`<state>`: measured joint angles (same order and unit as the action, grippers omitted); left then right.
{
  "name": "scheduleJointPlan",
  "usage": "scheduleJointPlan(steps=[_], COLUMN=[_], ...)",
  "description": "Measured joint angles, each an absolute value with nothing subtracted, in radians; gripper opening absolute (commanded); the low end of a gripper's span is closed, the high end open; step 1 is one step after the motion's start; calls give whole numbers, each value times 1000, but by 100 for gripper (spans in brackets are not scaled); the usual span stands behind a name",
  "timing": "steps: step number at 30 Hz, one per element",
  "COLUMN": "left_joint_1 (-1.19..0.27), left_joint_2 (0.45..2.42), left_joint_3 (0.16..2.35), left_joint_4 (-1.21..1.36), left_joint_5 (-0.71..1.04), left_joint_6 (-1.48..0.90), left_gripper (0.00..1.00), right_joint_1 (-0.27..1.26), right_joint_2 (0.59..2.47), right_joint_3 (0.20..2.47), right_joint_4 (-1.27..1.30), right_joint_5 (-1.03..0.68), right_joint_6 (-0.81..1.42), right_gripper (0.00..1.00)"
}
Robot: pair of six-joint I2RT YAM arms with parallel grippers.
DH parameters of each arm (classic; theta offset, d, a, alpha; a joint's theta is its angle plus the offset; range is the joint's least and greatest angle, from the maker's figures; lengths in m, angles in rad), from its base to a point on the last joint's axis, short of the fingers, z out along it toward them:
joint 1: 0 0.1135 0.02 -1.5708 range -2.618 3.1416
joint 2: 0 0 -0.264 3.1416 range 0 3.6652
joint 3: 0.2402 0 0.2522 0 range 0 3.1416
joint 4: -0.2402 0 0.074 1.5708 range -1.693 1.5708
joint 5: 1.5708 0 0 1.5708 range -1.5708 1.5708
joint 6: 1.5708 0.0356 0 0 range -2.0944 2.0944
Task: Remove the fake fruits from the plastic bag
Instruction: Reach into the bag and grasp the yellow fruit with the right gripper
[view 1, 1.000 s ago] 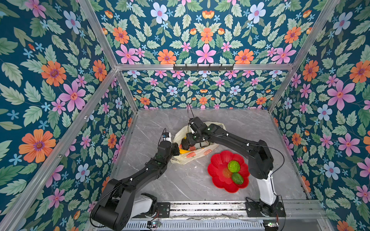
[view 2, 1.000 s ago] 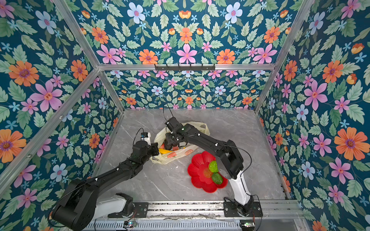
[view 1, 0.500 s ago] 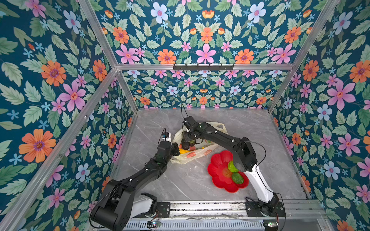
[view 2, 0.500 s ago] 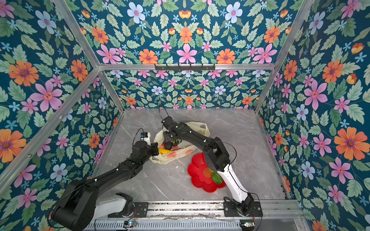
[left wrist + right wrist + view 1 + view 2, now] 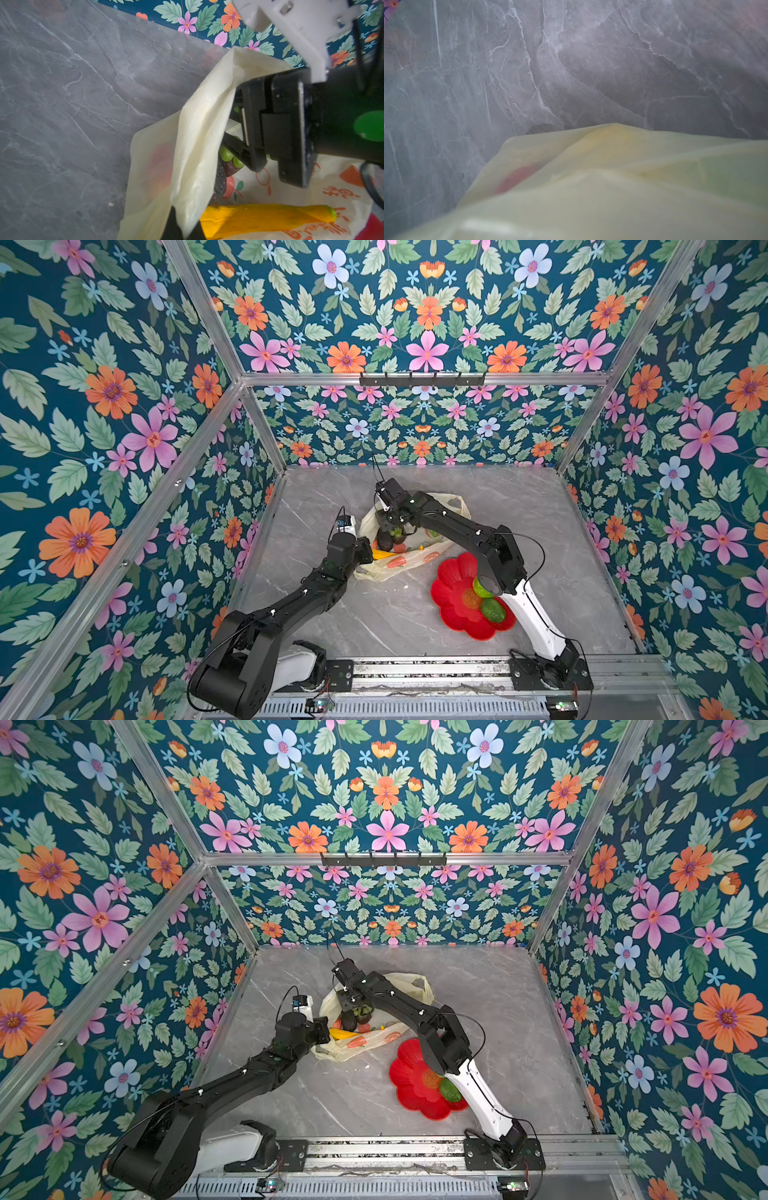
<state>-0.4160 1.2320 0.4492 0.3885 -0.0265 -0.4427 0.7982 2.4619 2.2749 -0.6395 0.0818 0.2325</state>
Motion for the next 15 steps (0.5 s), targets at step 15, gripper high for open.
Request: scheduleJointPlan(steps=[15], left_joint_1=[-416], left_joint_2=[1232], left_joint_3=[449], left_joint_4=[388], left_joint_5=[-27], left_joint_6=[-443], left_gripper=[0], right_joint_1=[791], right_joint_2=[2548], right_joint_3=[2392], right_joint_4=[-672], right_joint_5=[176], right_joint_6=[183], right_gripper=[69])
